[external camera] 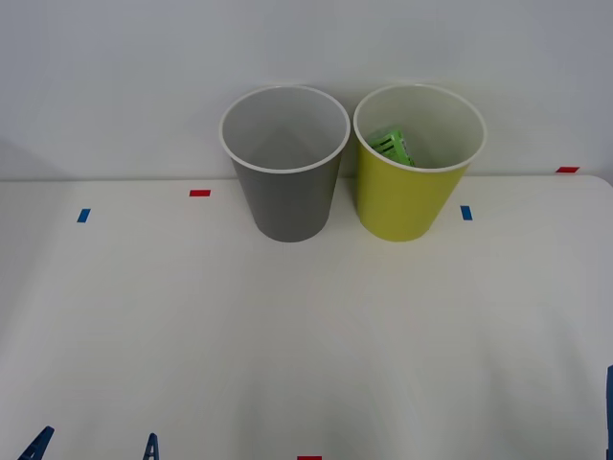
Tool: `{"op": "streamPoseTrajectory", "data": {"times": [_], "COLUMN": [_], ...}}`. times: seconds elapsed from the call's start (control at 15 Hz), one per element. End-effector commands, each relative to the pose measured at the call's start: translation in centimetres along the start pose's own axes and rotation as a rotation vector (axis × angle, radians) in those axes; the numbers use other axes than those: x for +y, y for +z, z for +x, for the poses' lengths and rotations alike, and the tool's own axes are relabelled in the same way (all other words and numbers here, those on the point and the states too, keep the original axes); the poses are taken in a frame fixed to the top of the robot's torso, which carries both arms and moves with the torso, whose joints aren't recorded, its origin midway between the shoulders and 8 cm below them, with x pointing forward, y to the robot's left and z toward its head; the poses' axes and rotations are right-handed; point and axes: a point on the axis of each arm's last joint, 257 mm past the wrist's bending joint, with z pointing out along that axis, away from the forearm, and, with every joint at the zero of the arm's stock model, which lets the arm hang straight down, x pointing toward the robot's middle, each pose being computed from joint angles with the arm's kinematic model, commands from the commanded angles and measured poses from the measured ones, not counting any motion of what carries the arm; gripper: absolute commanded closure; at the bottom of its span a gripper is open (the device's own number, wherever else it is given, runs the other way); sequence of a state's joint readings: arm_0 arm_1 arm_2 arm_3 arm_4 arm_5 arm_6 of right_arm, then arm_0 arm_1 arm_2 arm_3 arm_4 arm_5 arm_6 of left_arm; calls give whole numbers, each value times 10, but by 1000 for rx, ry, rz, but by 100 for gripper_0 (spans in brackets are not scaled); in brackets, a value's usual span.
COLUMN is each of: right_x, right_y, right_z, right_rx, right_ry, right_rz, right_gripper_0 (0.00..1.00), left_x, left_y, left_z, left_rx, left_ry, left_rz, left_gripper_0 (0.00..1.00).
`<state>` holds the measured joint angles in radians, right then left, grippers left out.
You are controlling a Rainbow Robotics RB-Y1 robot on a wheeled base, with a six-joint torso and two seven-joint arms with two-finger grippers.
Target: Put cans in the gray bin and PET bottles in the light green bin.
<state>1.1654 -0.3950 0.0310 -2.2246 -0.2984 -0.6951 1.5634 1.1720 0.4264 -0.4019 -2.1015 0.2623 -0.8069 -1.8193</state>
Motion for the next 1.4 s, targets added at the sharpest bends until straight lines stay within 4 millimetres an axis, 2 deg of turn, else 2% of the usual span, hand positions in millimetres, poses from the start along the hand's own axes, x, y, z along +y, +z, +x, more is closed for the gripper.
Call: {"op": "streamPoseTrajectory", "data": {"times": [0.07, 0.53, 1.07, 1.4], "right_x": [-2, 10, 27, 27], "right_y": [-12, -35, -44, -45], "right_z": [5, 15, 12, 13], "right_rx": [32, 96, 102, 105], "right_ry": [16, 34, 29, 28], "right_rz": [15, 1, -74, -75], "right_gripper_0": [11, 11, 11, 11], "left_x": [0, 0, 0, 0], "left_y": [0, 0, 0, 0], "left_z": [0, 0, 0, 0], "left_rx": [0, 0, 0, 0], "left_ry": [0, 0, 0, 0], "left_rz": [0, 0, 0, 0], "left_gripper_0": [0, 0, 0, 0]}}
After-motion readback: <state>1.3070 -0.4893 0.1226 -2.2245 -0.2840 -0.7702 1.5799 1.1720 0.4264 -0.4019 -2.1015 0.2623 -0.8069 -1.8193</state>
